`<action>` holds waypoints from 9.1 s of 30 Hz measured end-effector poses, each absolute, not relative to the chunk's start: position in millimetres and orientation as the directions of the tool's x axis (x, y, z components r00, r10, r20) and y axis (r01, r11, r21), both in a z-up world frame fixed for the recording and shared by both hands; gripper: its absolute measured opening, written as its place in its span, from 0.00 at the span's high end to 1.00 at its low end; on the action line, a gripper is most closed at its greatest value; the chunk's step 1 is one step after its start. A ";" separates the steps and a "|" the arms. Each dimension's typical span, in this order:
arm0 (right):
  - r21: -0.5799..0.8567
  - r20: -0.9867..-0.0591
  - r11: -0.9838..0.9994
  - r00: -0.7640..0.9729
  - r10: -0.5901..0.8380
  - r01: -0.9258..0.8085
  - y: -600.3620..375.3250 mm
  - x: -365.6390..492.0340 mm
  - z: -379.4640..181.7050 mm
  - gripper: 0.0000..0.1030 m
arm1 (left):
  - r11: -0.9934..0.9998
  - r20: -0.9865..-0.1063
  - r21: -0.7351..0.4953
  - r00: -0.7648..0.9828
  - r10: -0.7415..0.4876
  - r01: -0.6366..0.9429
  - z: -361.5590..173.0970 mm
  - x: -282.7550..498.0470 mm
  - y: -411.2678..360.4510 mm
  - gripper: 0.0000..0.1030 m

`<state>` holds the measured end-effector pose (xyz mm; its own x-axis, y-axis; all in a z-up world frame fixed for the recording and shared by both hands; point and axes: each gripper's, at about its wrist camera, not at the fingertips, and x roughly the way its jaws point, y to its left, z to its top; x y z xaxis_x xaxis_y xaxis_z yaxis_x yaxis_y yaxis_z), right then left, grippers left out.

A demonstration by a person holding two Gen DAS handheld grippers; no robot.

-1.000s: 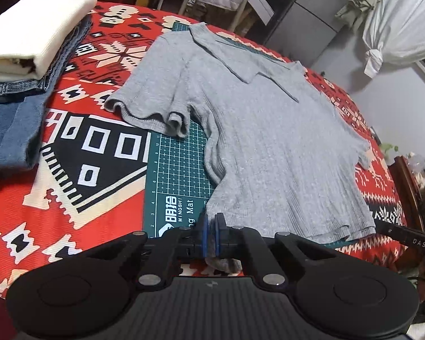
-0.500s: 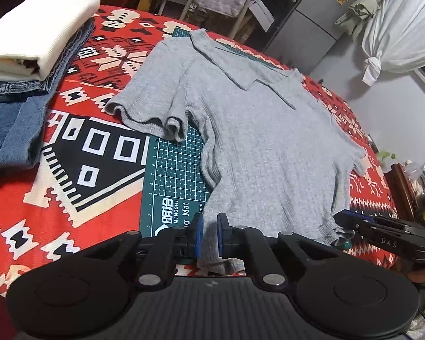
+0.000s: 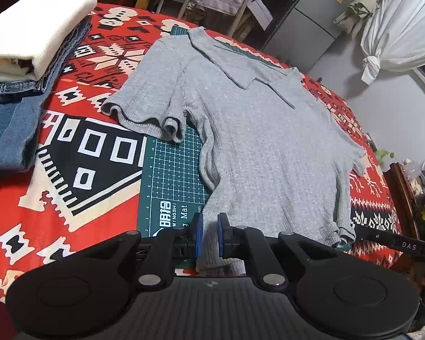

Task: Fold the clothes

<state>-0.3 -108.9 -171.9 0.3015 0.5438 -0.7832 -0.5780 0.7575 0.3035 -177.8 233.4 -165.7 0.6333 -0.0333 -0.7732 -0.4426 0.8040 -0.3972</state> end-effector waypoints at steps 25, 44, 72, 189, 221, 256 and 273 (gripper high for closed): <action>0.081 -0.822 0.721 0.363 0.439 -0.688 -91.4 -1.8 -158.8 0.85 | 0.797 -0.770 -0.403 0.638 -0.030 -0.449 -165.1 -180.9 233.5 0.86; 0.187 -0.819 0.743 0.316 0.479 -0.643 -101.5 -5.7 -167.6 0.81 | 0.801 -0.776 -0.399 0.630 -0.035 -0.447 -166.5 -179.0 232.7 0.83; 0.106 -0.839 0.743 0.342 0.424 -0.661 -86.6 -10.7 -175.8 0.85 | 0.792 -0.774 -0.410 0.632 -0.039 -0.453 -168.2 -182.3 234.0 0.80; 0.038 -0.874 0.818 0.377 0.306 -0.575 -152.8 23.2 -171.0 0.99 | 0.826 -0.847 -0.325 0.530 -0.039 -0.460 -163.4 -201.9 251.0 0.96; 0.130 -0.862 0.838 0.357 0.360 -0.529 -163.0 25.7 -165.3 1.00 | 0.866 -0.859 -0.304 0.507 -0.069 -0.398 -164.7 -201.0 245.0 0.97; -0.171 -0.833 0.162 0.230 0.503 -0.972 -37.9 -65.5 -153.7 0.81 | 0.977 -0.788 -0.154 0.578 -0.210 0.145 -155.5 -126.7 129.4 0.78; -0.088 -0.861 0.128 0.140 0.488 -0.988 -39.9 -59.1 -163.5 0.99 | 0.954 -0.811 -0.205 0.508 -0.291 0.219 -175.9 -126.8 128.0 0.99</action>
<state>-59.1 -39.9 -163.5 0.1397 0.4885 -0.8613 -0.9879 0.1282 -0.0875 -126.8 128.0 -175.9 0.5081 -0.2912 -0.8105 0.2193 0.9538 -0.2053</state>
